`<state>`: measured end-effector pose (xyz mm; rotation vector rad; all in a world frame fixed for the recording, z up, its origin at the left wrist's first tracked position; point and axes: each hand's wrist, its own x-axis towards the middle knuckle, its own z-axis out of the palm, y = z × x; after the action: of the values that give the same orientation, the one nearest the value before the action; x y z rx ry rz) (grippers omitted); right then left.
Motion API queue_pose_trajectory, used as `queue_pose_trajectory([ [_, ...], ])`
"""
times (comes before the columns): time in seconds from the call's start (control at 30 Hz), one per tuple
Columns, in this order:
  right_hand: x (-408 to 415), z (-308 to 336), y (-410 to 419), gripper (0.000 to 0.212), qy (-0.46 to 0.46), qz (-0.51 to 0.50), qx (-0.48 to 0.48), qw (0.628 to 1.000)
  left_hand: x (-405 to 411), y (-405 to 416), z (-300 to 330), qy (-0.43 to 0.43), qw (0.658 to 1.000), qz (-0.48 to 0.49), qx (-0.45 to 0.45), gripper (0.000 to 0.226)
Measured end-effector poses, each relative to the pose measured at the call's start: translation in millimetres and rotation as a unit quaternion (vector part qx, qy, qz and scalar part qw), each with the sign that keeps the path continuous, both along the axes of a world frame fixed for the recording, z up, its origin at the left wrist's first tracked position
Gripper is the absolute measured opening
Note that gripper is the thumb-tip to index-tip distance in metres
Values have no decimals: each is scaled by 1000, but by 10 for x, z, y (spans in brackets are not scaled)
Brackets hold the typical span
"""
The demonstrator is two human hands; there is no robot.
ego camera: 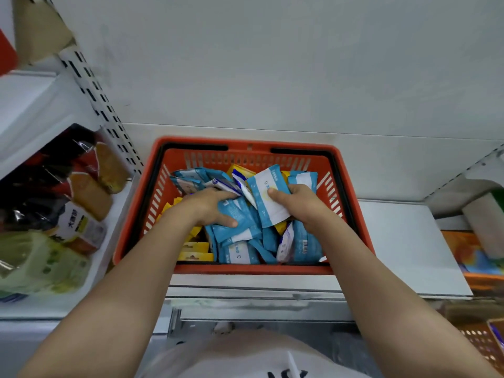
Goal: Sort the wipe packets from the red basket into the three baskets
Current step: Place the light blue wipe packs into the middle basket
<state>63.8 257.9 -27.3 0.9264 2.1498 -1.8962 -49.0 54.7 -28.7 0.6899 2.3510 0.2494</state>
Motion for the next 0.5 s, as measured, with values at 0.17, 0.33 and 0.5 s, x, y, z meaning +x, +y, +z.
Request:
queue_pose_trajectory([
  [0.17,102,48,34,25,31,-9,-45,998,250,109,108,122,959,175,186,70],
  [0.33,110,112,30,30,85,-34,-107,990,397,57,227,66,823,364,431,20],
  [0.5,140,198,-106,18,117,-60,-63,989,596,130,268,50,754,423,500,14],
])
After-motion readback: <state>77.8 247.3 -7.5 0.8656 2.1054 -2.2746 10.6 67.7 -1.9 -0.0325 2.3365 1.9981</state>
